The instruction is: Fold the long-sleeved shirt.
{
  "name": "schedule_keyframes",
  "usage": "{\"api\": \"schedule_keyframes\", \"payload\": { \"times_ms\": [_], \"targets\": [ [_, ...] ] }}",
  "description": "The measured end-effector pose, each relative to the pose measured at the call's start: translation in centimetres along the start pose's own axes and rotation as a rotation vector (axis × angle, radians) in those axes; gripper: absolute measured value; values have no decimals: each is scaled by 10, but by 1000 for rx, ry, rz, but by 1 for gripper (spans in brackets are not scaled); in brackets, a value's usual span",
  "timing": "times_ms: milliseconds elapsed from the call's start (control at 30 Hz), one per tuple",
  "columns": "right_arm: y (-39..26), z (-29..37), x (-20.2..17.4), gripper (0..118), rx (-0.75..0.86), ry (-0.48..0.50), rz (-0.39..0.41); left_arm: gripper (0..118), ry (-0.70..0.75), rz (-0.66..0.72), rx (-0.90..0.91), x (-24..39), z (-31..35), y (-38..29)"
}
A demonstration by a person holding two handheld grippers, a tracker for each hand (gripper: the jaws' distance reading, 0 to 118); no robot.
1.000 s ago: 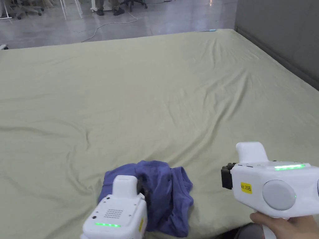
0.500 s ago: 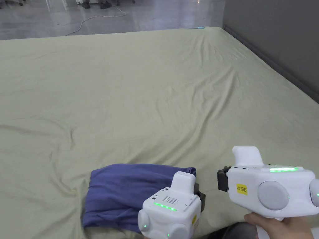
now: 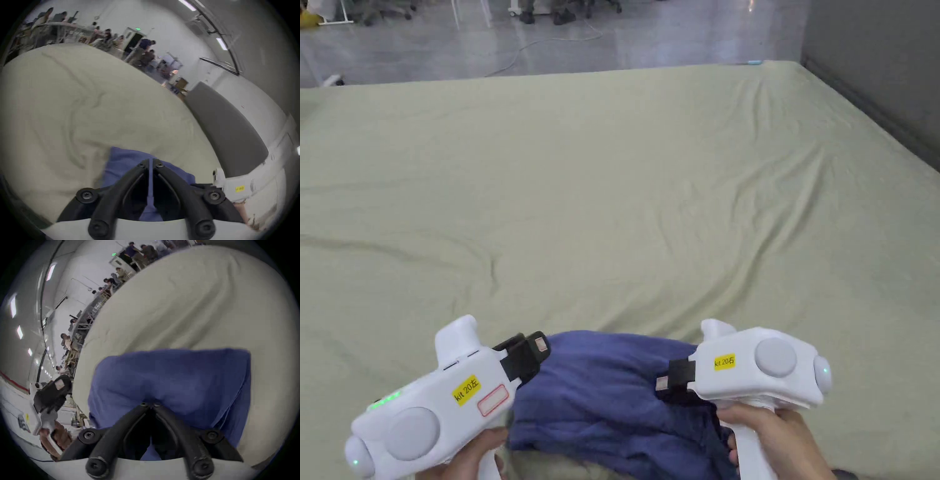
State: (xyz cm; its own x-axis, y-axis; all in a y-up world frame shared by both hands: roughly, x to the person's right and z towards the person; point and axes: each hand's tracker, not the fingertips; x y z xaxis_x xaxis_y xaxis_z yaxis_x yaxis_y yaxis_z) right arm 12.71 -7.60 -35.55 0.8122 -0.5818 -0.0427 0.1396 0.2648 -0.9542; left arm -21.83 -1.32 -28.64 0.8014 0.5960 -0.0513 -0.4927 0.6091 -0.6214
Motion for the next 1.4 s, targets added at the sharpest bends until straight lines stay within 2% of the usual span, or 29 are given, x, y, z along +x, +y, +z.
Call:
{"api": "schedule_keyframes", "payload": {
  "times_ms": [33, 100, 133, 200, 333, 367, 467, 567, 600, 667, 700, 733, 767, 833, 967, 1067, 1233, 1400],
  "targets": [
    [-3, -1, 4, 0, 14, -8, 4, 28, 32, 36, -24, -8, -2, 4],
    [-7, 3, 15, 0, 48, 72, -52, 92, 24, 139, -77, -27, -10, 7],
    [-7, 4, 18, 0, 39, 74, -76, 118, 12, 168, -83, -34, -13, 6],
    [-5, 5, 22, 0, 31, 72, -68, 118, -34, 244, -64, -48, -19, 6],
    [-9, 4, 20, 0, 43, 79, -65, 118, -54, 321, -218, -68, -42, -2],
    [-10, 4, 20, 0, 49, 80, -60, 118, -97, 347, -256, -72, -48, -5],
    [-11, 4, 22, 0, 58, 90, -69, 118, -215, 413, -218, -72, -54, -8],
    [-11, 3, 23, 0, 59, 103, -83, 117, -391, 508, -303, -69, -73, -14],
    [-11, 3, 23, 0, 59, 103, -84, 115, -410, 517, -345, -65, -84, -18],
    [-11, 3, 23, 0, 58, 102, -85, 109, -345, 449, -330, -54, -90, -20],
    [-11, 4, 22, 0, 59, 101, -85, 103, -303, 388, -329, -47, -89, -15],
    [-11, 3, 22, 0, 59, 98, -85, 56, -228, 330, -343, -41, -89, -13],
    [-11, 4, 21, 0, 59, 97, -84, 20, -201, 286, -363, -38, -92, -13],
    [-10, 3, 20, 0, 56, 89, -78, 20, -220, 270, -405, -31, -88, -3],
    [-5, 7, 10, 0, 50, 66, -57, 20, -101, 107, -434, -7, -83, 23],
    [-2, 23, -17, 0, 151, -18, 24, 20, -92, 73, -441, 1, -79, 39],
    [8, 39, -83, 0, 281, -54, 194, 20, -83, 47, -376, -21, -56, 73],
    [15, 21, -160, 0, 340, -31, 346, 20, -37, 71, -281, -90, -6, 119]
  ]
}}
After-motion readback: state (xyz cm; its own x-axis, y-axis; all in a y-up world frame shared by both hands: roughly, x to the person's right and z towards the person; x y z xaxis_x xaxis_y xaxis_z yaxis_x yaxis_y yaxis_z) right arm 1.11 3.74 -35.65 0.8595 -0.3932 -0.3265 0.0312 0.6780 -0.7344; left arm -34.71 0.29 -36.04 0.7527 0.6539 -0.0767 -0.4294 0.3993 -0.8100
